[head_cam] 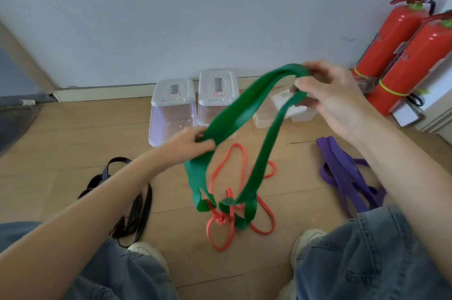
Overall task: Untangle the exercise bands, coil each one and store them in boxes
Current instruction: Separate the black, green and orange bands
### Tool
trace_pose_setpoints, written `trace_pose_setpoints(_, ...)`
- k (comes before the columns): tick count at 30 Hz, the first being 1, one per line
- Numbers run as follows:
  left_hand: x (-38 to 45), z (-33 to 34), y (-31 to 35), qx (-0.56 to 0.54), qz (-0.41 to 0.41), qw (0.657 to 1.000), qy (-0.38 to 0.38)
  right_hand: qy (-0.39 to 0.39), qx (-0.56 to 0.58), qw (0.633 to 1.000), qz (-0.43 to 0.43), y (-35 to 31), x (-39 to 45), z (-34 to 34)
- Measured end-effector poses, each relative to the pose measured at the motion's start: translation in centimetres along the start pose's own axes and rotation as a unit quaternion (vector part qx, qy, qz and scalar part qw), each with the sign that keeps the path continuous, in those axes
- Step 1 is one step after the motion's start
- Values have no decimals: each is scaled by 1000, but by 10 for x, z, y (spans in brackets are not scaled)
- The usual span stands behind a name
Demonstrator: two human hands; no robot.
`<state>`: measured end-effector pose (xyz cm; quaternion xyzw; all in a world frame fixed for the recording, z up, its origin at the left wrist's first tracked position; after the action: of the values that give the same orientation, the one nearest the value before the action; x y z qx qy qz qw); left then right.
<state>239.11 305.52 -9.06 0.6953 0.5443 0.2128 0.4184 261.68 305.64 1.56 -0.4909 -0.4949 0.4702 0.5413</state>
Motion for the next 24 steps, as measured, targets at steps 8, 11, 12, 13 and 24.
trace_pose_setpoints(8, -34, -24, 86, -28, 65, 994, -89, -324, -373, 866, 70, 52, -37, 53)
trace_pose_setpoints(11, -27, -7, 89, -46, 68, 991, -105, -311, -325, 892, 33, 46, -39, 65)
trace_pose_setpoints(12, -23, -6, 86, -44, 77, 991, -102, -267, -309, 913, 12, 39, -33, 59)
trace_pose_setpoints(13, -20, -4, 80, -27, 87, 991, -94, -222, -276, 935, -5, 32, -27, 53)
trace_pose_setpoints(24, -17, 29, 0, -33, -18, 999, -23, -18, -106, 994, -2, 28, -7, 14)
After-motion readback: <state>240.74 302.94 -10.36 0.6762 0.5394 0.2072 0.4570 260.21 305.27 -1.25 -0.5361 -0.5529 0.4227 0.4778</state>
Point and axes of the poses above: each hand's wrist, its own x-axis towards the middle knuckle, its own z-axis out of the palm, y = z × x, the point moved 7 cm from there along x, towards the middle knuckle, and after that the axes turned 4 degrees about y, right-handed, at the moved point
